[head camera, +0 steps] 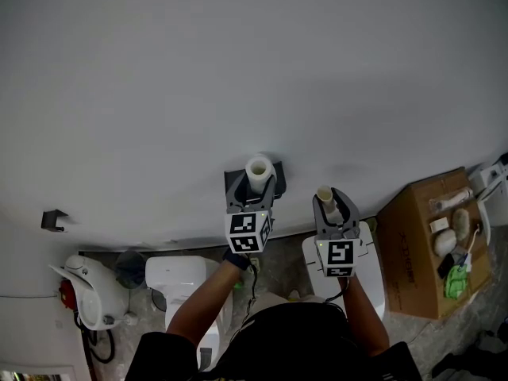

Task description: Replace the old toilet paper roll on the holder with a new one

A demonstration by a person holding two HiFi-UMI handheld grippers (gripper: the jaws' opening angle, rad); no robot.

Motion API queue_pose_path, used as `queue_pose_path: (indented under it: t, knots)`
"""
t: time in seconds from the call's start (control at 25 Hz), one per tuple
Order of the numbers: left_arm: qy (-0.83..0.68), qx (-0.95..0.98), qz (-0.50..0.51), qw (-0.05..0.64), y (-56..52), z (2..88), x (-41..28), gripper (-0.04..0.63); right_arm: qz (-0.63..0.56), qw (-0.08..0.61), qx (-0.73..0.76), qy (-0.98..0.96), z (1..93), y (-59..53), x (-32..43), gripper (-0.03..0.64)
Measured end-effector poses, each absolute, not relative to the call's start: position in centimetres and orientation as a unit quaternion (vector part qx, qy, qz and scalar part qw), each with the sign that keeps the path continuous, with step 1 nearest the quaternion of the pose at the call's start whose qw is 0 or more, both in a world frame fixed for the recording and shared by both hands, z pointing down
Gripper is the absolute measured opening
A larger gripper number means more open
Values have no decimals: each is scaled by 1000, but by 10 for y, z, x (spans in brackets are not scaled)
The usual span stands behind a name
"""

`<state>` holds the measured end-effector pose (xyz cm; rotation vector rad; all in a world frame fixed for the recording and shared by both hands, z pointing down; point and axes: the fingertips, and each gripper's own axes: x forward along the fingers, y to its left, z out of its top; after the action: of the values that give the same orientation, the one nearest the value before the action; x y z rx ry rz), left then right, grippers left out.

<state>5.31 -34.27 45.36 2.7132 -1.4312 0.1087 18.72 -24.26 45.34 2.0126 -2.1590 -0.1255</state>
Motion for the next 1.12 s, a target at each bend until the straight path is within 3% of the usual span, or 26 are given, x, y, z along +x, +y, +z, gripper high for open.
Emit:
queue_pose_path:
  t: [0.4,0.76,1.12]
  knots:
    - [-447,893,46,16,-337,445,62,265,-48,99,681,-724,451,-242,190,164]
    - [-365,915,132,-113,-307,431,109,267,-46,101,701,-704,448,-229,208,164]
    - [-302,935,148,-115,-285,450,155,267,-43,95,727,-678,443,-216,232,164]
